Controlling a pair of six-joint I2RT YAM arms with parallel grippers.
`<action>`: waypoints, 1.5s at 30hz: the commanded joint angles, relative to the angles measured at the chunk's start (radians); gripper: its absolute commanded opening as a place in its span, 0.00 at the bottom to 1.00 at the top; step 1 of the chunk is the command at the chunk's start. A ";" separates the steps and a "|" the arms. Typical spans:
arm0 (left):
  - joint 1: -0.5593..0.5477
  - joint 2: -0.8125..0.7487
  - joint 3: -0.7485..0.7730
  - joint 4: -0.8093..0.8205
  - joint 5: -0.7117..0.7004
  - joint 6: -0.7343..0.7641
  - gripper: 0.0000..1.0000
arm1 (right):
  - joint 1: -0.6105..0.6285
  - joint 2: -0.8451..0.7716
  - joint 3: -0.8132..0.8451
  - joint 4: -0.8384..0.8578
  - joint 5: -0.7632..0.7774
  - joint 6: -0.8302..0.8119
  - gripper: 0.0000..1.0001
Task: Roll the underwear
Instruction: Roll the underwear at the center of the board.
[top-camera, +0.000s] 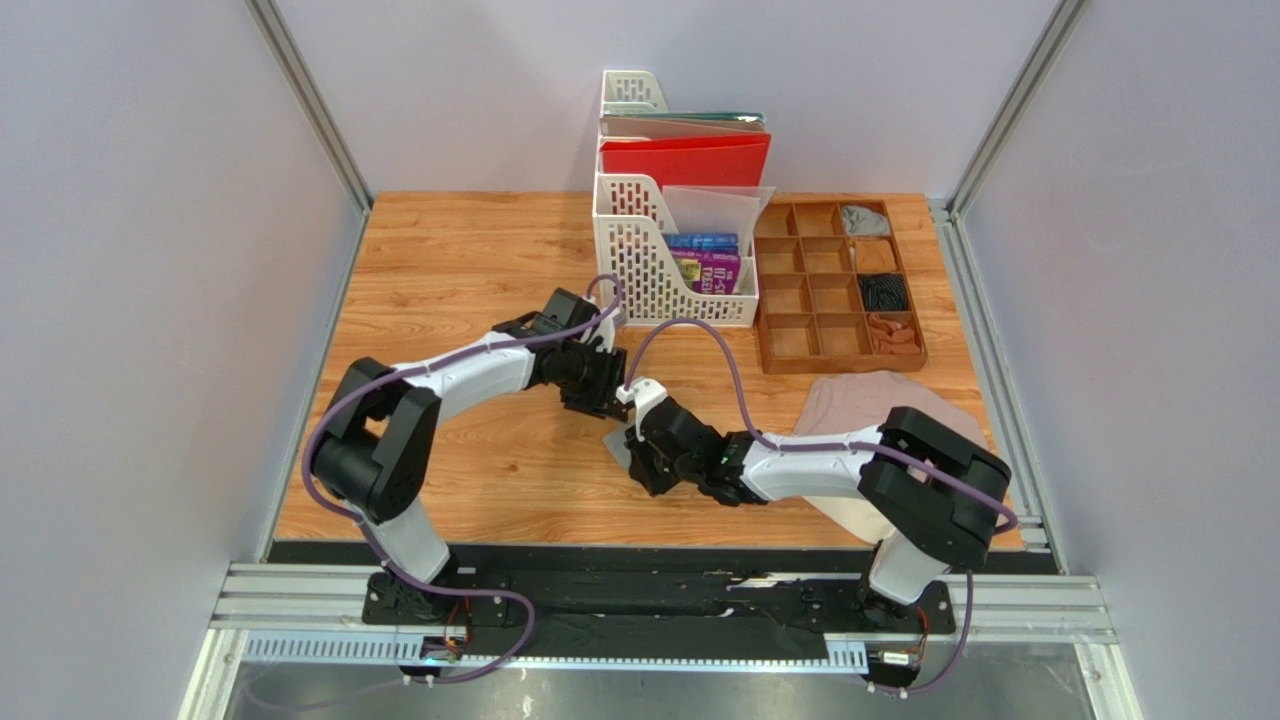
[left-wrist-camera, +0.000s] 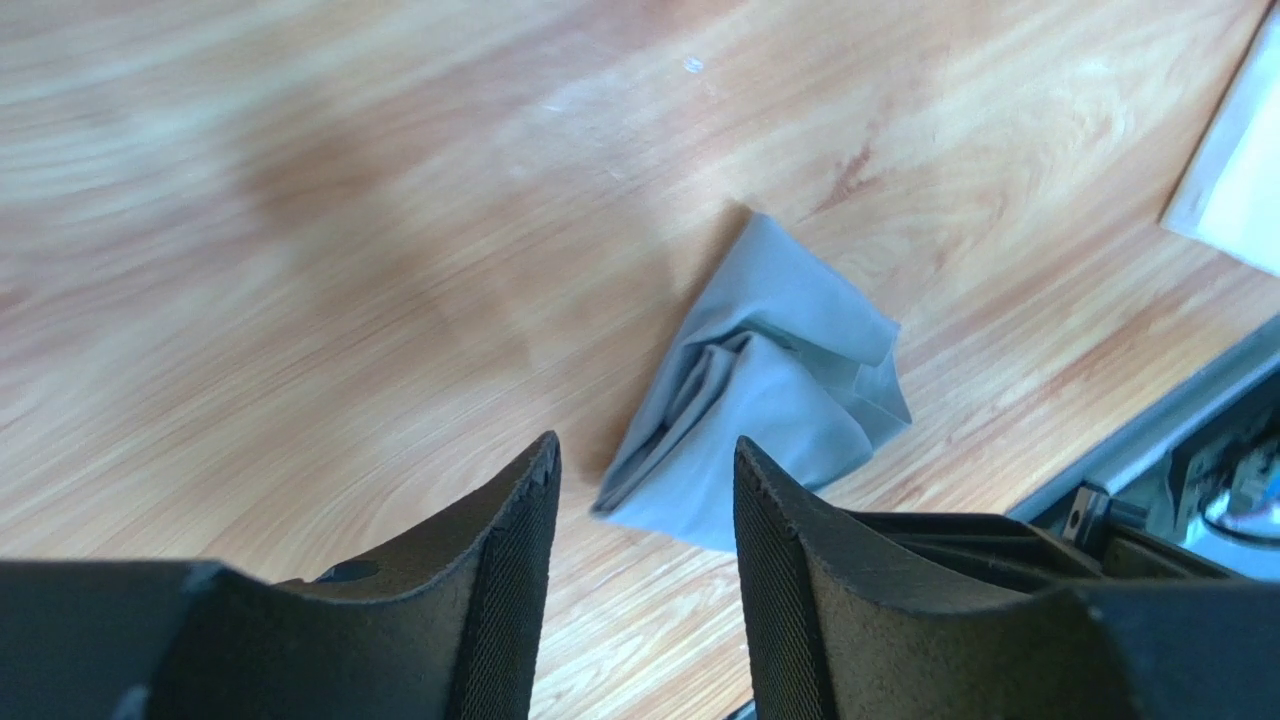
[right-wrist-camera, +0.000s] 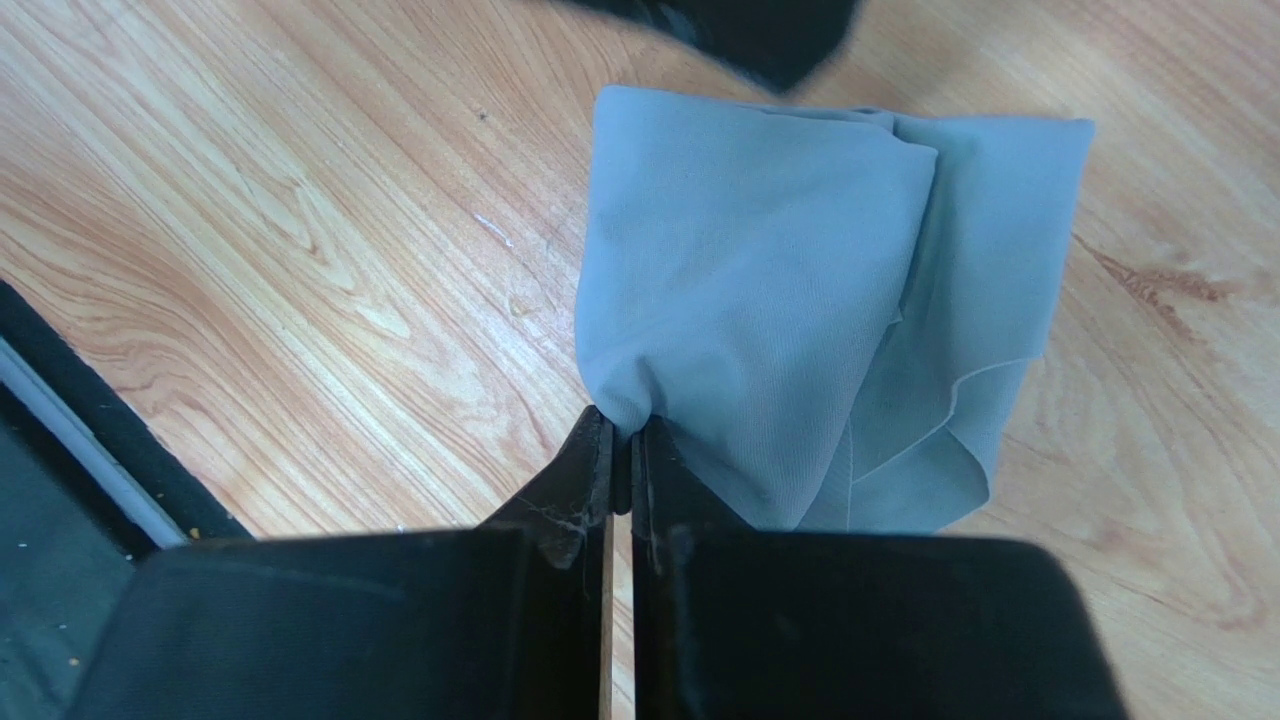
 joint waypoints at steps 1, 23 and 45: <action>0.021 -0.140 -0.058 0.007 -0.092 -0.075 0.52 | -0.022 -0.013 -0.031 0.010 -0.062 0.101 0.00; -0.002 -0.263 -0.448 0.508 -0.004 -0.411 0.52 | -0.033 0.007 -0.048 0.094 -0.094 0.194 0.00; -0.050 -0.180 -0.439 0.496 -0.078 -0.383 0.00 | -0.043 -0.011 -0.022 0.064 -0.131 0.194 0.33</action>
